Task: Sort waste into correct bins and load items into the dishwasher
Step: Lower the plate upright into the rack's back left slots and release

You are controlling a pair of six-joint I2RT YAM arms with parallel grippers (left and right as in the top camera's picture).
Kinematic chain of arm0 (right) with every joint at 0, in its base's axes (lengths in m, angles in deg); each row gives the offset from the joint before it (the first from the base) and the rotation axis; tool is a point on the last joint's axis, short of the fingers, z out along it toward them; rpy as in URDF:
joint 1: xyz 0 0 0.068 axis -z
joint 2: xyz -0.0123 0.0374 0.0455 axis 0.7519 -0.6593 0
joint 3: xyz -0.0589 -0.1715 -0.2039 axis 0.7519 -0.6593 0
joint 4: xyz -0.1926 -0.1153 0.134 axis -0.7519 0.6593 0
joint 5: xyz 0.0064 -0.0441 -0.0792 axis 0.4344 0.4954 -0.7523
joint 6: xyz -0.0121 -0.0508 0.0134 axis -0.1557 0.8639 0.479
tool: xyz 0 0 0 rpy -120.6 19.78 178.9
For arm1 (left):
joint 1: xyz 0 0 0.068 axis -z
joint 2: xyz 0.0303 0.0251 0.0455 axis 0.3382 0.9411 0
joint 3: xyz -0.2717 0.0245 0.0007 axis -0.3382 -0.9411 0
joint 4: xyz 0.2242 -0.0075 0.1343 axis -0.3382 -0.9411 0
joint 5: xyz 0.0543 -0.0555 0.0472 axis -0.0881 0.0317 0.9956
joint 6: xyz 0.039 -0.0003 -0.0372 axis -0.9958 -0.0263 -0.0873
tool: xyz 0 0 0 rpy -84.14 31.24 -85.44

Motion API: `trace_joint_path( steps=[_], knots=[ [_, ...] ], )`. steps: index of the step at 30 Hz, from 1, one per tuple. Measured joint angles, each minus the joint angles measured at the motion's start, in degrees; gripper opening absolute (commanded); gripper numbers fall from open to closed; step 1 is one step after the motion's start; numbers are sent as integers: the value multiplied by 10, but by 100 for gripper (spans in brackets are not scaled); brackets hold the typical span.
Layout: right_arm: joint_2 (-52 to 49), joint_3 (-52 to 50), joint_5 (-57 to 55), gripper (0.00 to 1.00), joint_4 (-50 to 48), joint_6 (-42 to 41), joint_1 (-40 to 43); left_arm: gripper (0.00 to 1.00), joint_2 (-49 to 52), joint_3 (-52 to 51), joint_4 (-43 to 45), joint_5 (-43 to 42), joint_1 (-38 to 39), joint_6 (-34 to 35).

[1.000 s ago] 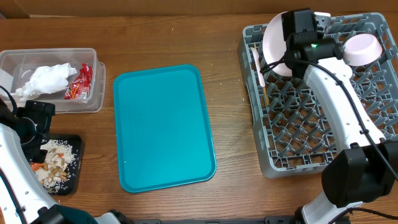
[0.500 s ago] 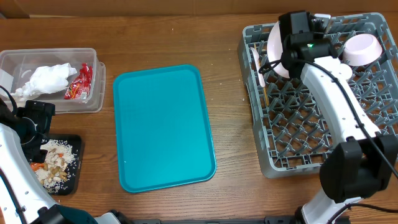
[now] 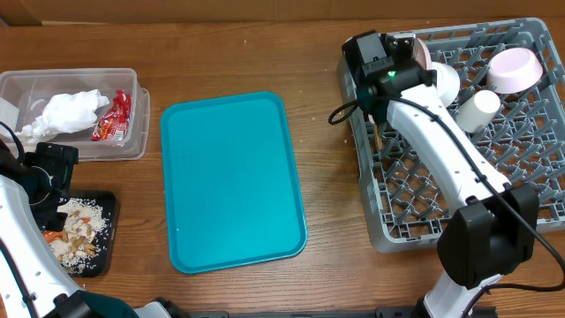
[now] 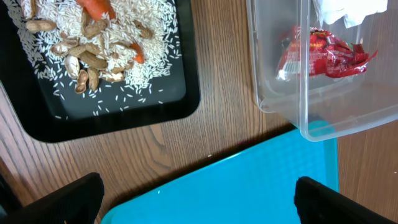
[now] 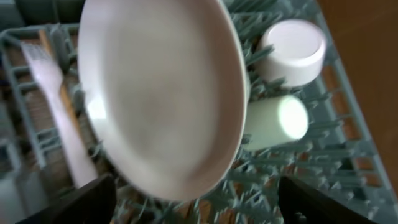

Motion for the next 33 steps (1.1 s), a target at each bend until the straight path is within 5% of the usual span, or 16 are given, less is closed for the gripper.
trace_joint_path(
  steps=[7, 8, 10, 11, 20, 33],
  knots=[
    [14, 127, 158, 80, 86, -31, 25, 100, 0, 0, 0, 0, 0, 0],
    [20, 129, 173, 69, 87, -31, 31, 100, 0, 0, 0, 0, 0, 0],
    [29, 130, 207, 14, 86, -33, 59, 100, 0, 0, 0, 0, 0, 0],
    [31, 130, 224, 4, 84, -34, 79, 100, 0, 0, 0, 0, 0, 0],
    [31, 130, 410, 4, 22, -34, 276, 100, 0, 0, 0, 0, 0, 0],
    [-76, 127, 519, 4, -2, -17, 255, 100, 0, 0, 0, 0, 0, 0]
  ],
)
